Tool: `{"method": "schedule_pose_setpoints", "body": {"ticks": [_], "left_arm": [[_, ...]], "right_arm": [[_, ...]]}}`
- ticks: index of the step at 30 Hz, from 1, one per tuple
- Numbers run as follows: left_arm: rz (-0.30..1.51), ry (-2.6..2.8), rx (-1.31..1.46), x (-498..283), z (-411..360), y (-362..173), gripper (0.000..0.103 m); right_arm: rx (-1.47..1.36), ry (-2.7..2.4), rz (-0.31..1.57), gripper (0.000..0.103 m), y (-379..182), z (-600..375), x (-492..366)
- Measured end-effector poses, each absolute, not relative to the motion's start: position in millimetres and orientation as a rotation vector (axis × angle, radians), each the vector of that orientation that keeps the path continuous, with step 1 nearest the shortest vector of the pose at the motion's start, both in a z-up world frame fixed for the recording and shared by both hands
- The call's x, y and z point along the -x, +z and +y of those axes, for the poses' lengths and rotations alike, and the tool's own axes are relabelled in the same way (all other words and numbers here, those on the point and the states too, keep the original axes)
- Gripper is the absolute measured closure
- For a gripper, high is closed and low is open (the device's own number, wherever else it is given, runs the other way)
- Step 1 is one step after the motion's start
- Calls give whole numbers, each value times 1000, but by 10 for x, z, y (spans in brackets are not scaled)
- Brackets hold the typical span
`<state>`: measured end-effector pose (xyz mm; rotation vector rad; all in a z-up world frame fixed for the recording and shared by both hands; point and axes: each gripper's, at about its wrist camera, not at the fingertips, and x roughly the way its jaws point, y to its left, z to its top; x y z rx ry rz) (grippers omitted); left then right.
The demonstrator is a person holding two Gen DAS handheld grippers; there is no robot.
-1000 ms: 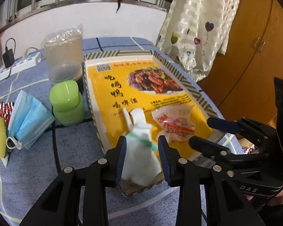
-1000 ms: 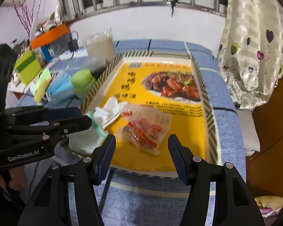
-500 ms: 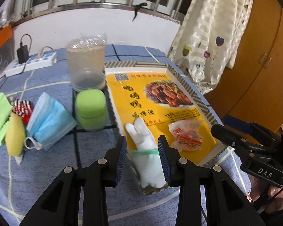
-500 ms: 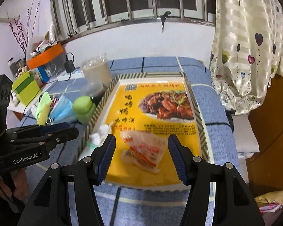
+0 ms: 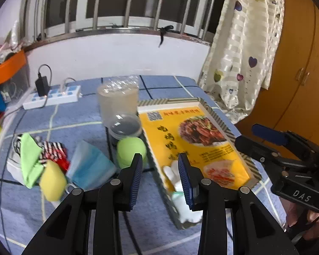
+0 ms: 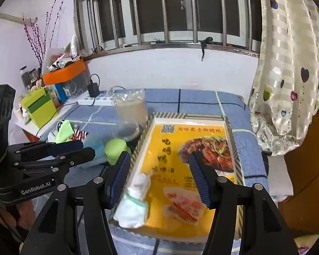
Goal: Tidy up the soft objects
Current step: 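Move the left tool to the yellow sponge while the right tool approaches the blue mask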
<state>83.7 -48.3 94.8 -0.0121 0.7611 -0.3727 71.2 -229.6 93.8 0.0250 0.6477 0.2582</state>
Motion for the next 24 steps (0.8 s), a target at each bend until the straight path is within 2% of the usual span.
{"method": "schedule_pose_setpoints", "body": {"ticks": [24], "left_arm": [[803, -167, 101, -889, 317, 574, 69]], "right_arm": [[-16, 445, 703, 44, 550, -1680, -903]]}}
